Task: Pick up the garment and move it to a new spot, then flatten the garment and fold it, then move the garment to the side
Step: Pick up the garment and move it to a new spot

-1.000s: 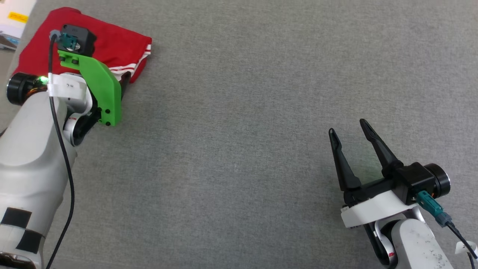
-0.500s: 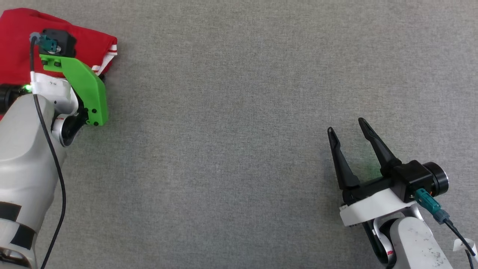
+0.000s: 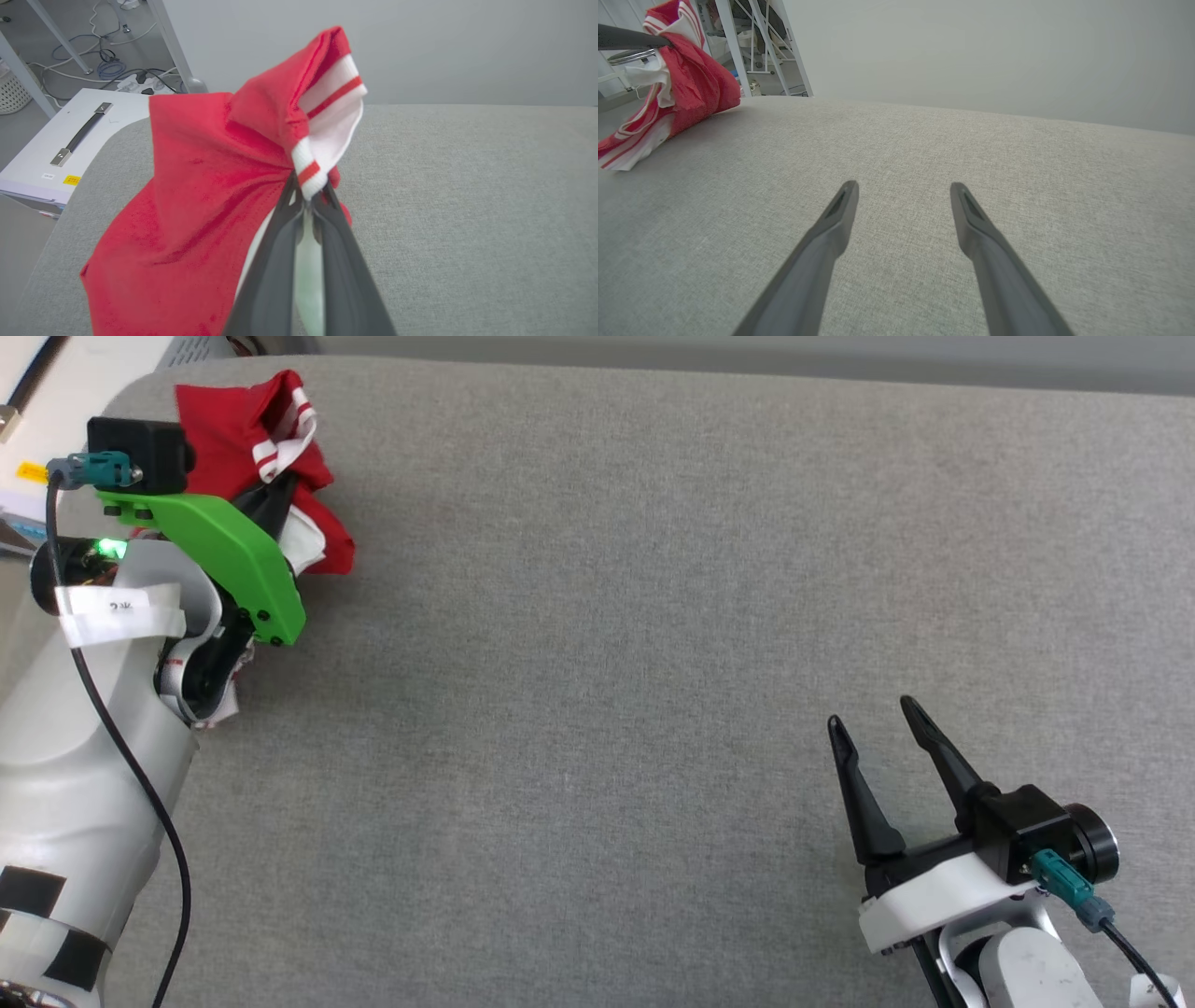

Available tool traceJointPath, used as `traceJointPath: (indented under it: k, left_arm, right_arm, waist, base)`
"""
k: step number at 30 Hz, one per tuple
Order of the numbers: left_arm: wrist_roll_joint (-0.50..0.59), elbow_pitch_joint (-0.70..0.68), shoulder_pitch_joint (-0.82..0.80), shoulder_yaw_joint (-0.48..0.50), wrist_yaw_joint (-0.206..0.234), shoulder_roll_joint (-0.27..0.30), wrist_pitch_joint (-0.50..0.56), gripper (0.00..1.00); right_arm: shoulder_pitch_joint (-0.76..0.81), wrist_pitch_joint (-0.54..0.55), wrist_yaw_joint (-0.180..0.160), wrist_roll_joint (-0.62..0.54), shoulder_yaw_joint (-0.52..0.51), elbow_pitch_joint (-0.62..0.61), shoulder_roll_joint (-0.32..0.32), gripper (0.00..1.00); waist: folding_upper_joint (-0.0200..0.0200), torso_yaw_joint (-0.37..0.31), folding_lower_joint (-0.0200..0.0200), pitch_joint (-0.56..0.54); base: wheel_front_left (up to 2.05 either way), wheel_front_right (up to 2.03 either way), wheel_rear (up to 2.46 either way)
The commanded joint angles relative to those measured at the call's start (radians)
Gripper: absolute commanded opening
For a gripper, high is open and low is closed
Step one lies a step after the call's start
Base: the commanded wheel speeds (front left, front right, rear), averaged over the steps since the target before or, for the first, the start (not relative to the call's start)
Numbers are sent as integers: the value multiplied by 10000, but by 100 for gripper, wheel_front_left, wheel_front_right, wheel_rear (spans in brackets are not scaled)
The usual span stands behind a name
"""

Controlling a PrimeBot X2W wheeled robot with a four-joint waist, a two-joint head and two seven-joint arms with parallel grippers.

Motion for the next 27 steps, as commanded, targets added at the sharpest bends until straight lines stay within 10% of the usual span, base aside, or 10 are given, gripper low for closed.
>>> traceJointPath:
  k: [1, 10, 24, 25, 26, 27]
  left_arm:
    - [-135, -287, 186, -25, -28, -12, -180, 0]
    - [-6, -2488, 942, -796, 182, -843, -40, 0]
    - [636, -2354, 1955, -3487, 447, -4297, -221, 0]
    - [578, -2160, 2083, -3741, 447, -4397, -164, 16]
    - [540, -2019, 2166, -3944, 458, -4448, -122, 100]
    - [523, -1906, 2240, -4225, 445, -4486, -111, 100]
  right_arm:
    - [189, -62, -7, 64, -80, 44, 16, 100]
    - [573, -62, -7, 71, -709, 68, 110, 100]
    - [394, -62, -7, -150, -2566, -154, 196, 100]
    - [368, -62, -7, -94, -2645, -146, 199, 100]
    - [352, -62, -7, -27, -2663, -126, 200, 100]
    - [341, -62, -7, 36, -2647, -106, 201, 100]
  waist:
    - [0, 146, 0, -1034]
    - [0, -265, 0, -2002]
    - [0, -1759, 0, -2120]
    - [0, -1877, 0, -2107]
    - [0, -1956, 0, -2099]
    - [0, -2033, 0, -2081]
  base:
    - [0, 0, 0]
    - [0, 0, 0]
    - [0, 0, 0]
    - [0, 0, 0]
    - [0, 0, 0]
    - [0, 0, 0]
